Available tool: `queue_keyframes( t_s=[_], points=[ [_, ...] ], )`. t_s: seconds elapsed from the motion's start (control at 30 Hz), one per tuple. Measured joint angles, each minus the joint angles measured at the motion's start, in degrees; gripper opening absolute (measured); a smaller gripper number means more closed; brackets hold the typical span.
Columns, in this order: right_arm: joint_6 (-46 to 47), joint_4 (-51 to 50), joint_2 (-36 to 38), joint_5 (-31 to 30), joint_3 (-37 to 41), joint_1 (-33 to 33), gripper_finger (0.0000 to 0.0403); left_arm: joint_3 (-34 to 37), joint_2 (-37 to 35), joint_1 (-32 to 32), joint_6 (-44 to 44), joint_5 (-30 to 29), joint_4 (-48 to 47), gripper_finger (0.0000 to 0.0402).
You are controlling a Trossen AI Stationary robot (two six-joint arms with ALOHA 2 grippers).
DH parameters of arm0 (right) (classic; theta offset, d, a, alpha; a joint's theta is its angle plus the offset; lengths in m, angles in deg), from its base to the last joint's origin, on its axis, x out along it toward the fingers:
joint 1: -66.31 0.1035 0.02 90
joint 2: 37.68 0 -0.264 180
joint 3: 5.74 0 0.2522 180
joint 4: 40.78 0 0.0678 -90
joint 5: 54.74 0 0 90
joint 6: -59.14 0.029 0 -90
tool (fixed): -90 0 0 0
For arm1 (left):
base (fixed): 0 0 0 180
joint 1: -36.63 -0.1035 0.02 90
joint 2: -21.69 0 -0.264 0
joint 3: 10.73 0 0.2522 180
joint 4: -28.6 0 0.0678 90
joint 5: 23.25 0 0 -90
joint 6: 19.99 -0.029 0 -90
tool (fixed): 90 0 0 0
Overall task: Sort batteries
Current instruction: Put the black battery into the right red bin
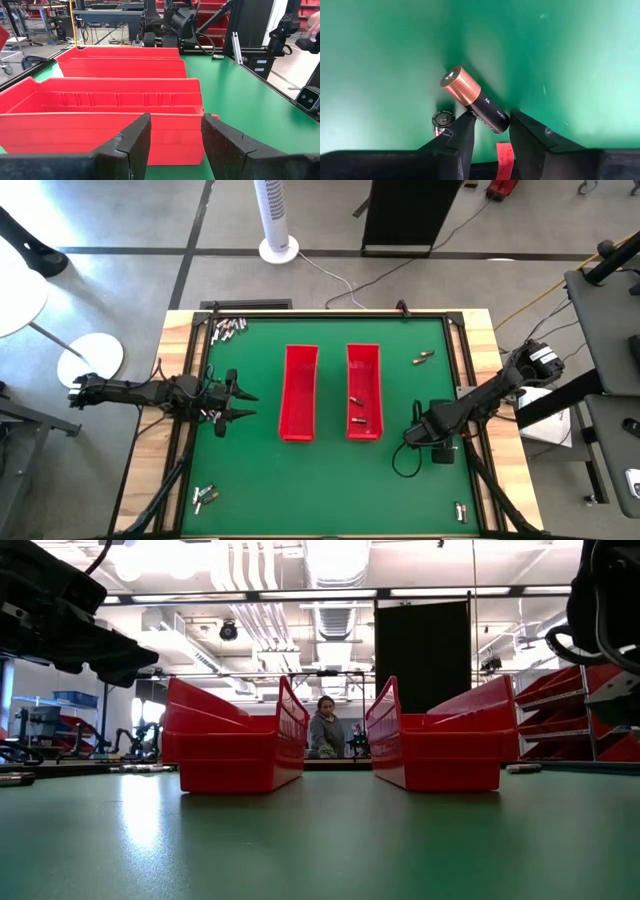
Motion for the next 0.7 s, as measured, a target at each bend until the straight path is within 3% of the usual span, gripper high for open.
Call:
queue_keyframes(
  t_s=[0.43, 0.7],
  points=[
    [-1.5, 4.9, 0.0, -2.9, -4.0, 0.1, 0.0049, 0.0, 0.0, 0.0, 0.0, 0.0, 0.0, 0.0155],
    [-0.4, 11.4, 0.0, -2.4, -5.2, 2.4, 0.0059, 0.0, 0.0, 0.0, 0.0, 0.0, 0.0, 0.0155]
  ],
)
